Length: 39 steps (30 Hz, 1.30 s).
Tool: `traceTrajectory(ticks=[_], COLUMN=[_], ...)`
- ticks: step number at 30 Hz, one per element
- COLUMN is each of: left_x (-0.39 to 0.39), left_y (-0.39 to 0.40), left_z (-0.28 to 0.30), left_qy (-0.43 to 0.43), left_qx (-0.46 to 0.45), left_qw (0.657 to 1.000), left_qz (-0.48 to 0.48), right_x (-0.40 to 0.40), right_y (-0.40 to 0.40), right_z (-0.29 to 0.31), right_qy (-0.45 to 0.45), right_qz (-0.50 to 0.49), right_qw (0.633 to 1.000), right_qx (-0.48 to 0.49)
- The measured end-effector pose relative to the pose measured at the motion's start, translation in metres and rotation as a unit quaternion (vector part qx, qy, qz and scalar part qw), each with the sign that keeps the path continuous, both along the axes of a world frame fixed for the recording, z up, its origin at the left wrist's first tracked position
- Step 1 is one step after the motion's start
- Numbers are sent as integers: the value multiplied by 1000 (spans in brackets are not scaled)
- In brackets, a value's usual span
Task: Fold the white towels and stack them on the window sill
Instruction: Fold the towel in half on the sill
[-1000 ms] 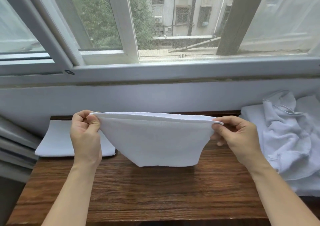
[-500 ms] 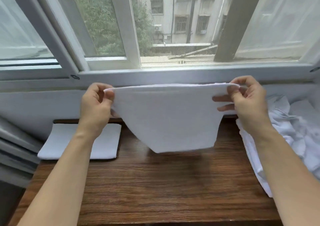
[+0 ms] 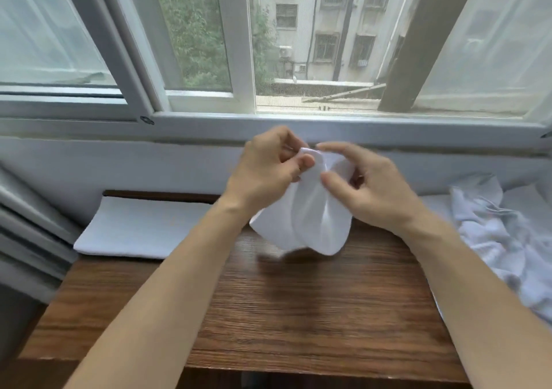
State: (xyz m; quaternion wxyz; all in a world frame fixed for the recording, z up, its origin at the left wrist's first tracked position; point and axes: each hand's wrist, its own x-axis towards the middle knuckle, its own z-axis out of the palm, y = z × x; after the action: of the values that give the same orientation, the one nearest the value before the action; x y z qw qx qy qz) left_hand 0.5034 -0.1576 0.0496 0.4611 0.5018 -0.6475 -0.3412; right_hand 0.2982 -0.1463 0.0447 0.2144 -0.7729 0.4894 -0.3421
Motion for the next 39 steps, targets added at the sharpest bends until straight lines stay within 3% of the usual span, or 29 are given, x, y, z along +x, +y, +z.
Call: traceTrajectory(ticks=[3, 7, 10, 14, 17, 19, 22, 25, 29, 33, 36, 39], left_x=[-13, -10, 0, 40, 54, 50, 44, 45, 63, 70, 56, 23], left_y=[5, 11, 21, 42, 62, 68, 61, 48, 36, 36, 41, 46], left_z=[-6, -11, -21, -74, -118, -139, -169, -189, -189, -175, -149, -93], left_qy=[-48, 50, 72, -46, -144, -165, -166, -249, -308, -305, -320, -159], left_qx=[8, 71, 75, 115, 175, 185, 165, 181, 186, 146, 153, 119], left_qw=[999, 993, 991, 990, 966, 958, 968, 949, 932, 935, 932, 980], left_qz=[-17, -75, -88, -61, -123, -146, -93, -68, -54, 108, 72, -3], right_x=[10, 4, -4, -21, -31, -34, -36, -43, -65, -82, -70, -50], right_y=[0, -2, 2, 11, 16, 17, 17, 16, 11, 4, 7, 5], right_z=[-5, -13, -15, -4, 2, 5, 9, 10, 7, -4, -5, -5], right_qy=[40, -15, -24, -65, -99, -120, -127, -101, -42, -15, -33, -1], right_qz=[35, 57, 54, 38, 44, 53, 60, 65, 2, -95, -98, -78], right_qw=[998, 994, 994, 993, 989, 987, 985, 988, 995, 992, 992, 995], right_qx=[41, 91, 93, 90, 99, 95, 104, 101, 92, 78, 77, 67])
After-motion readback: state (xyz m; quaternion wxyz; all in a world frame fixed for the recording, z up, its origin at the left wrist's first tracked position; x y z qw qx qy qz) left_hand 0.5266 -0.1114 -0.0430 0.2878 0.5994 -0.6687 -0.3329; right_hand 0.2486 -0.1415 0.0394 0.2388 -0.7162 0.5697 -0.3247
